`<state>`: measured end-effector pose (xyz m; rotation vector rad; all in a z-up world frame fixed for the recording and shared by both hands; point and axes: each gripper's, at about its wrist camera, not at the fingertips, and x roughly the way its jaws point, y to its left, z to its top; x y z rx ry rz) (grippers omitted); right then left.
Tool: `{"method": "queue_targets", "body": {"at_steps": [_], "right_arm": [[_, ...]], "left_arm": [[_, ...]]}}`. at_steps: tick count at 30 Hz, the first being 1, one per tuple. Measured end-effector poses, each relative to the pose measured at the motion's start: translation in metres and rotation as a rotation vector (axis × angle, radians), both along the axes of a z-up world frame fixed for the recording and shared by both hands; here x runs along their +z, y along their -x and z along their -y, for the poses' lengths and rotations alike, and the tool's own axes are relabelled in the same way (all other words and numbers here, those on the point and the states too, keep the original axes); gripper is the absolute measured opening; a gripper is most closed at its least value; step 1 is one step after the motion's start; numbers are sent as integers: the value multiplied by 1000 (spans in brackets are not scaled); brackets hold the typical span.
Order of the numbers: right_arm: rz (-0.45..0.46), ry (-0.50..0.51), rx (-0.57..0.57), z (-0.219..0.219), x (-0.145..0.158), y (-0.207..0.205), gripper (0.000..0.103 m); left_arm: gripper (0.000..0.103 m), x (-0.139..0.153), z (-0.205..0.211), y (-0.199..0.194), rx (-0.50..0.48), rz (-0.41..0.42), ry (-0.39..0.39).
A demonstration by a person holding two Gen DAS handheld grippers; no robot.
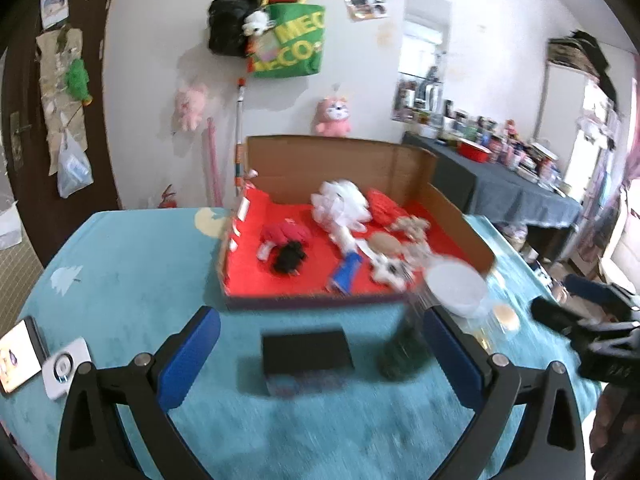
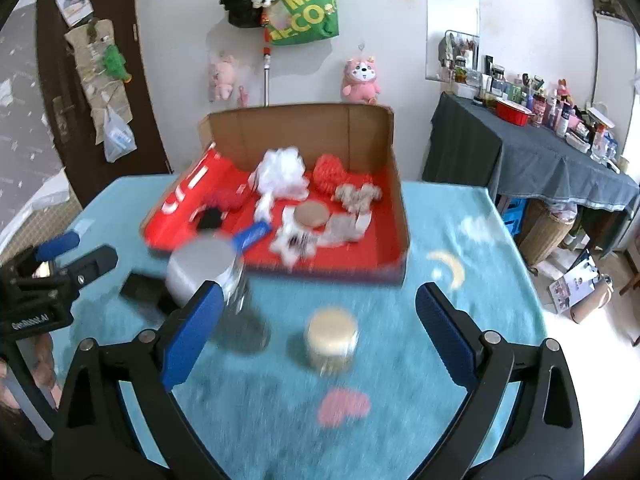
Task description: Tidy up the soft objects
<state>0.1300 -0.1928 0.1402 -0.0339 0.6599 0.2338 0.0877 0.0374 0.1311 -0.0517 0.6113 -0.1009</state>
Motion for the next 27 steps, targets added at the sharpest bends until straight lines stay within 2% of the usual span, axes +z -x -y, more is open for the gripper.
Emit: {"method": "queue_targets", "body": {"at_steps": [5,12,16,20,22,27], "right_arm": [[-33,3,-3,-5,-49,27,98],[-143,9,-51,-1,-106,16,98],[-133,83,-81,-4,-119,15,98],[-166,82,-102,-2,-127,12,98],[-199,67,-121,3,-130,8,98],[-197,85,-135,1,-131,10,99]], "left_arm": [[103,-39,14,16,-15,-45,-27],[103,-90,19,3,-5,-157,-60],[103,-107,19,-5,13,-216,-60],[103,-116,20,-11,29,-262,-63],[103,-117,20,-12,37,-263,-70],[103,-119,25,-11,43,-261,-87]]}}
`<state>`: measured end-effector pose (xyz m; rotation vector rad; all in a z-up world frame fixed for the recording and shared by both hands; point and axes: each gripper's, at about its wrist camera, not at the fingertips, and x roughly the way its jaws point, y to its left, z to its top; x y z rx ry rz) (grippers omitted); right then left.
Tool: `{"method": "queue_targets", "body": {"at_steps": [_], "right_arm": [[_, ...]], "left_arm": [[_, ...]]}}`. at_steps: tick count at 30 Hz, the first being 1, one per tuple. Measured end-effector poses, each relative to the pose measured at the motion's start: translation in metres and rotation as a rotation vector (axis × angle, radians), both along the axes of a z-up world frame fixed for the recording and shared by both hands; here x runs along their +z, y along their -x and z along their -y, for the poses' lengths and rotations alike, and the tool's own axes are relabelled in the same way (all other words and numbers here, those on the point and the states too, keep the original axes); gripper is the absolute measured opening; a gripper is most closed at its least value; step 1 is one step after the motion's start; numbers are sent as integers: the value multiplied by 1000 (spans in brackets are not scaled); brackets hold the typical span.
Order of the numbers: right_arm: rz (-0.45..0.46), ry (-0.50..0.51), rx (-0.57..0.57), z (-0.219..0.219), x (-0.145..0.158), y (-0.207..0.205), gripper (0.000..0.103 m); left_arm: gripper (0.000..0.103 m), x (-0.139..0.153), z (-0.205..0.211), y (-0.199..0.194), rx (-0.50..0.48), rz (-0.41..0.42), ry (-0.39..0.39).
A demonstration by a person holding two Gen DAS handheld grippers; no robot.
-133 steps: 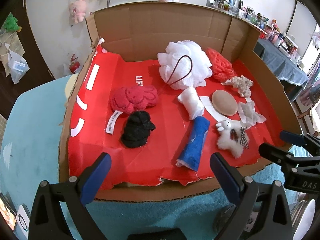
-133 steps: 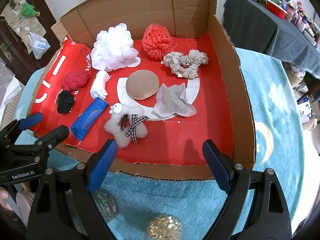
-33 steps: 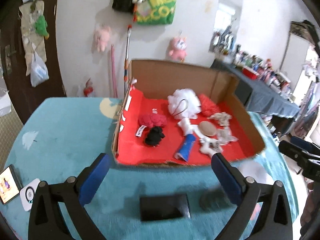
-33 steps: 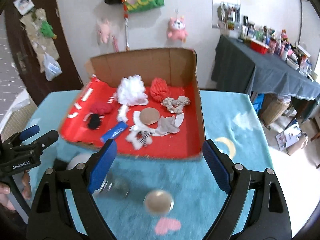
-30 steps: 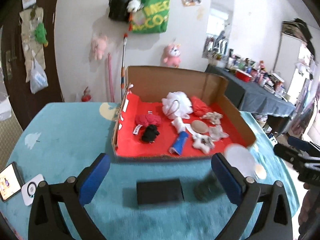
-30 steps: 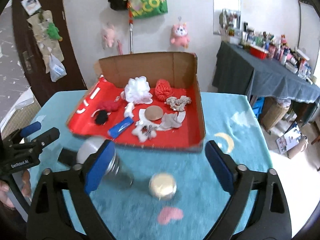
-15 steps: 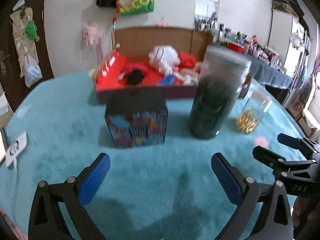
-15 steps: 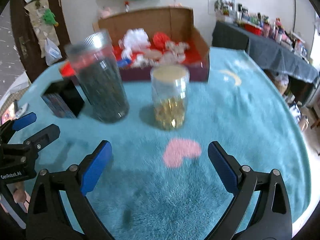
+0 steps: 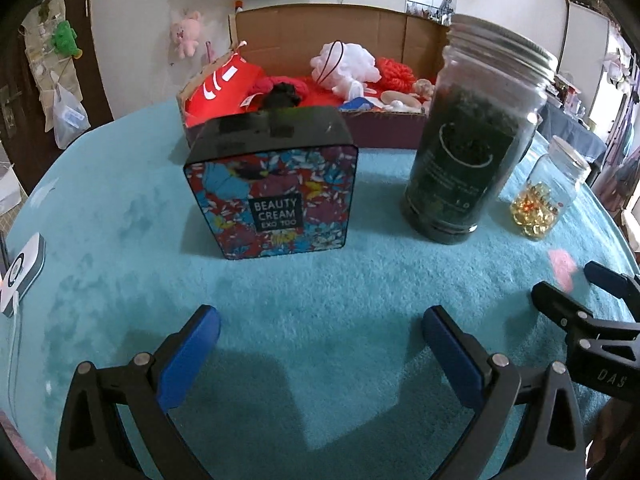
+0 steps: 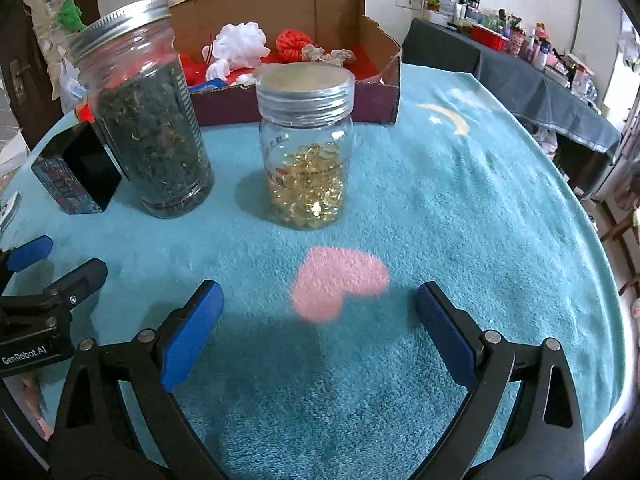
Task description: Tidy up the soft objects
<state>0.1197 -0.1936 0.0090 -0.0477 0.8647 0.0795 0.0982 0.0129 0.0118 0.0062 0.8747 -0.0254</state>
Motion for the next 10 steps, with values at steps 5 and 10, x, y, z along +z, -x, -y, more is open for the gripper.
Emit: {"method": "queue_targets", "body": {"at_steps": [5,10], "right_arm": [[3,-4,-8,0,-1,2,100],[3,-4,-8,-1,-1,2,100]], "left_arm": [[103,0,0,0,7,2,-3],[103,0,-1,1,7,3,-2]]}}
